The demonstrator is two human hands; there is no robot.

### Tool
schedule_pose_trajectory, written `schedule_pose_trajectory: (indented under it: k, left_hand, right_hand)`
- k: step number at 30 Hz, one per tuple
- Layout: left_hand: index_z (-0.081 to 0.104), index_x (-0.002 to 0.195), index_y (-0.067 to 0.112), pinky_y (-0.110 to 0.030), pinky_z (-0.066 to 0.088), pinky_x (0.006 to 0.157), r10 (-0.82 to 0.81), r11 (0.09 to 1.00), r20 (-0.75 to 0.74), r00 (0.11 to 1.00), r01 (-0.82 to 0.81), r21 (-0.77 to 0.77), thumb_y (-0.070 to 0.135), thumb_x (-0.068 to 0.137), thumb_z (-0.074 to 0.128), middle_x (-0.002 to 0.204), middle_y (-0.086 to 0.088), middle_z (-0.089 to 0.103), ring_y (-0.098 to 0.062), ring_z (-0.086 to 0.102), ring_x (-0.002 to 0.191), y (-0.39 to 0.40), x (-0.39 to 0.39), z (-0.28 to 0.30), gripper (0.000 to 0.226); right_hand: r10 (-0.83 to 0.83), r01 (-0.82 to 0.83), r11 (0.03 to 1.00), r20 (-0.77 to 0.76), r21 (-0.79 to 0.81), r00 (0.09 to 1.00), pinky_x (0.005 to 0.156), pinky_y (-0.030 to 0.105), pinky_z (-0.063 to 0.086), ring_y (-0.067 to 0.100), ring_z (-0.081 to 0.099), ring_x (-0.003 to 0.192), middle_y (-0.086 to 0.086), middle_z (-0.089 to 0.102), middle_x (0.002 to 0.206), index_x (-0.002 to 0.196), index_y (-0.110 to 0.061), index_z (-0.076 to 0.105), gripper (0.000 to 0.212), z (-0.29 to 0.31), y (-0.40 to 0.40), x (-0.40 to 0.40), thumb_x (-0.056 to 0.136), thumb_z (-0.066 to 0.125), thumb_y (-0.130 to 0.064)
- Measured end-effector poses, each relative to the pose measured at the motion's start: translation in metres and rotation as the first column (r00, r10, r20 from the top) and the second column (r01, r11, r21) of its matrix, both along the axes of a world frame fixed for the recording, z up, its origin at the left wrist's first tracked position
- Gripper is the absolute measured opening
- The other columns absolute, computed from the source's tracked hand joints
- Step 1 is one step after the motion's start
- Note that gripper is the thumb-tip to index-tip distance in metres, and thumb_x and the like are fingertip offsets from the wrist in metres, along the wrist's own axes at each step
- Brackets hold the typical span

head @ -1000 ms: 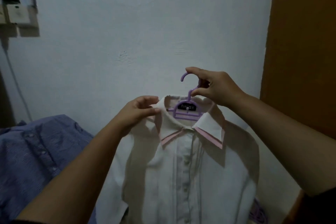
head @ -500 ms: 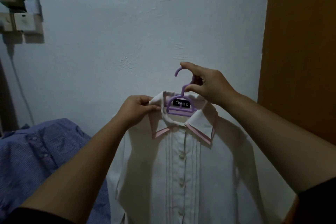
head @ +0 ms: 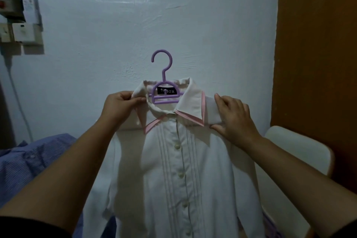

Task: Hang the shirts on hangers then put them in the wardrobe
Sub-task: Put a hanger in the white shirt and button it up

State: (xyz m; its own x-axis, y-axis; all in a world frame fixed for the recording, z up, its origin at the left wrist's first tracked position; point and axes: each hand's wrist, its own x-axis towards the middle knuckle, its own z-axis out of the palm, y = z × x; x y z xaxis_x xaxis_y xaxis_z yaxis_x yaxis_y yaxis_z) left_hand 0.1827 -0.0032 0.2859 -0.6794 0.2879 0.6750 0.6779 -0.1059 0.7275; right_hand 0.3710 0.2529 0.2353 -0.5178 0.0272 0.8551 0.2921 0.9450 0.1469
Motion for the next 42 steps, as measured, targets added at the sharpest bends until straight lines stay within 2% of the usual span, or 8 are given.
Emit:
schedule_pose_trajectory:
  k: [6,12,15,21,23,28,37,42]
  left_hand:
    - [0.072,0.101,0.018,-0.020,0.053,0.067,0.002,0.999,0.087,0.996,-0.007,0.052,0.013,0.077,0.077,0.062,0.013,0.069,-0.004,0.063,0.066,0.001,0.002,0.002,0.025]
    - [0.071,0.103,0.015,-0.020,0.053,0.063,-0.042,0.999,0.105,0.994,0.042,0.005,0.015,0.079,0.075,0.075,0.005,0.071,-0.010,0.064,0.071,0.004,0.005,0.002,0.024]
    - [0.072,0.096,0.020,-0.029,0.053,0.069,-0.017,0.999,0.055,0.998,0.019,-0.046,0.021,0.079,0.075,0.082,0.001,0.071,-0.015,0.065,0.076,0.005,0.005,0.003,0.017]
    - [0.071,0.098,0.017,-0.019,0.052,0.065,0.034,0.999,-0.014,0.999,-0.034,0.027,0.017,0.077,0.077,0.080,0.005,0.068,-0.008,0.062,0.073,0.011,0.008,0.012,0.022]
    - [0.070,0.099,0.019,-0.019,0.052,0.067,0.042,0.999,-0.028,0.999,-0.042,0.017,0.016,0.078,0.077,0.079,0.006,0.068,-0.005,0.062,0.072,0.010,0.007,0.014,0.022]
    - [0.070,0.102,0.015,-0.010,0.051,0.061,0.000,1.000,-0.026,1.000,0.000,0.011,0.011,0.078,0.076,0.071,0.013,0.069,0.004,0.063,0.066,0.004,0.005,0.014,0.026]
    - [0.071,0.097,0.016,-0.008,0.048,0.057,0.048,0.997,-0.028,0.998,-0.050,-0.054,0.012,0.078,0.076,0.070,0.010,0.069,0.001,0.061,0.065,-0.005,-0.002,0.004,0.021]
    - [0.070,0.101,0.016,-0.009,0.045,0.056,0.102,0.994,-0.042,0.994,-0.103,-0.025,0.010,0.078,0.076,0.066,0.011,0.067,0.008,0.056,0.055,0.002,-0.001,0.003,0.025]
  right_hand:
    - [0.223,-0.163,0.955,-0.238,0.246,0.945,0.091,0.041,0.033,0.029,0.040,0.118,0.010,0.042,0.130,0.124,-0.017,0.046,0.053,-0.002,0.012,-0.002,0.077,0.060,-0.040]
    - [0.152,-0.158,0.972,-0.048,-0.175,0.987,0.101,0.043,0.038,0.030,0.047,0.120,0.015,0.045,0.138,0.147,-0.014,0.026,0.095,0.013,0.017,0.003,0.072,0.078,-0.040]
    - [0.102,-0.112,0.989,-0.105,-0.096,0.989,0.085,0.046,0.049,0.033,0.055,0.100,0.018,0.055,0.116,0.143,-0.008,0.037,0.078,0.023,0.018,0.006,0.079,0.072,-0.036]
    - [-0.022,0.019,0.999,0.080,0.042,0.997,0.085,0.044,0.046,0.031,0.055,0.107,0.015,0.053,0.127,0.145,-0.010,0.030,0.095,0.023,0.019,0.001,0.073,0.067,-0.061]
    - [0.142,-0.144,0.982,-0.026,-0.119,0.990,0.086,0.040,0.047,0.026,0.055,0.106,0.011,0.056,0.125,0.142,-0.012,0.039,0.077,0.022,0.016,0.003,0.081,0.067,-0.049]
    - [0.415,-0.397,0.601,-0.154,-0.694,0.897,0.081,0.024,0.051,0.009,0.063,0.089,-0.008,0.068,0.097,0.102,-0.022,0.069,0.015,0.044,0.008,0.010,0.090,0.062,-0.024]
    - [0.428,-0.335,0.644,-0.038,-0.688,0.903,0.072,0.021,0.042,0.018,0.056,0.091,0.002,0.059,0.099,0.094,-0.019,0.061,0.009,0.042,0.003,0.001,0.094,0.055,-0.026]
    - [0.331,-0.384,0.853,-0.202,-0.353,0.922,0.085,0.026,0.037,0.018,0.044,0.098,0.002,0.043,0.102,0.110,-0.016,0.057,0.039,0.025,0.000,-0.001,0.078,0.073,-0.032]
